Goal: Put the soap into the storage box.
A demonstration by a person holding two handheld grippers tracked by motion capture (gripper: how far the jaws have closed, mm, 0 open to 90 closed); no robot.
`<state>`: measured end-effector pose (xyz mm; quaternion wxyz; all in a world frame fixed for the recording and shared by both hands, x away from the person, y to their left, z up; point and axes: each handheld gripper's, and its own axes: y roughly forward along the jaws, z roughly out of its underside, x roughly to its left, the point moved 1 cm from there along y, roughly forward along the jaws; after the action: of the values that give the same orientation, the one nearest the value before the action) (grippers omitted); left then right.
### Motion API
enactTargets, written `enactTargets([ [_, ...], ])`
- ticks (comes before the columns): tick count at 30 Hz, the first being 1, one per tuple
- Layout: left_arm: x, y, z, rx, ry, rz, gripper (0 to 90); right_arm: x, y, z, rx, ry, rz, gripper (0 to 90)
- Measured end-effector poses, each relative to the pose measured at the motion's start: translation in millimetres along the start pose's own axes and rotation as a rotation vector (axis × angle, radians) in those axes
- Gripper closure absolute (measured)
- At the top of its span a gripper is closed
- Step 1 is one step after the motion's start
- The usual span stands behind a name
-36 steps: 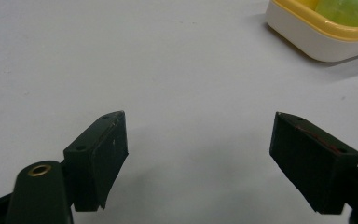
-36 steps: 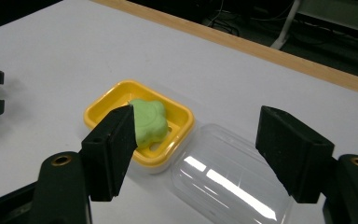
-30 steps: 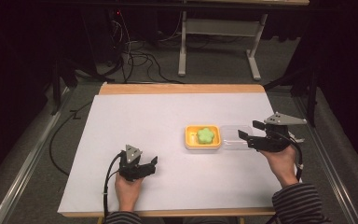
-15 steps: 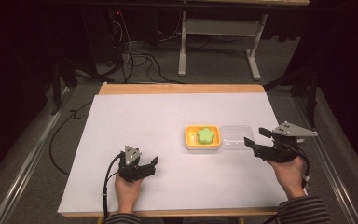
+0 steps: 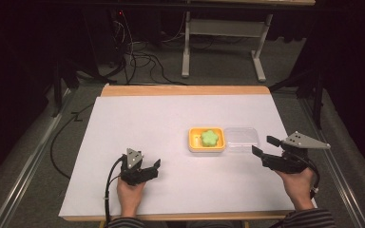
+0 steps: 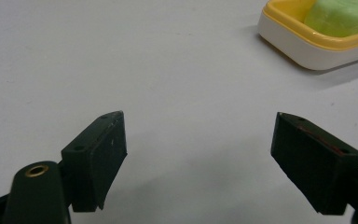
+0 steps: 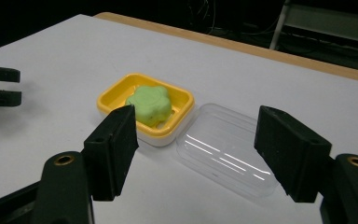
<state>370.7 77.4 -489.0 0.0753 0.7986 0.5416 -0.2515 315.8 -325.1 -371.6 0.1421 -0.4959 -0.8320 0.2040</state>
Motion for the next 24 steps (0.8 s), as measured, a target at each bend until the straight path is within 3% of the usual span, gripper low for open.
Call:
enactTargets([
  [11,1.0,0.1,-0.6,0.001,-0.004,-0.003,18.8,-2.8,-6.9,21.6,0.007,0.039,0.003,31.2],
  [24,1.3,-0.4,-1.1,0.002,-0.009,0.000,18.8,2.6,-1.8,30.5,0.014,0.043,0.000,31.4],
])
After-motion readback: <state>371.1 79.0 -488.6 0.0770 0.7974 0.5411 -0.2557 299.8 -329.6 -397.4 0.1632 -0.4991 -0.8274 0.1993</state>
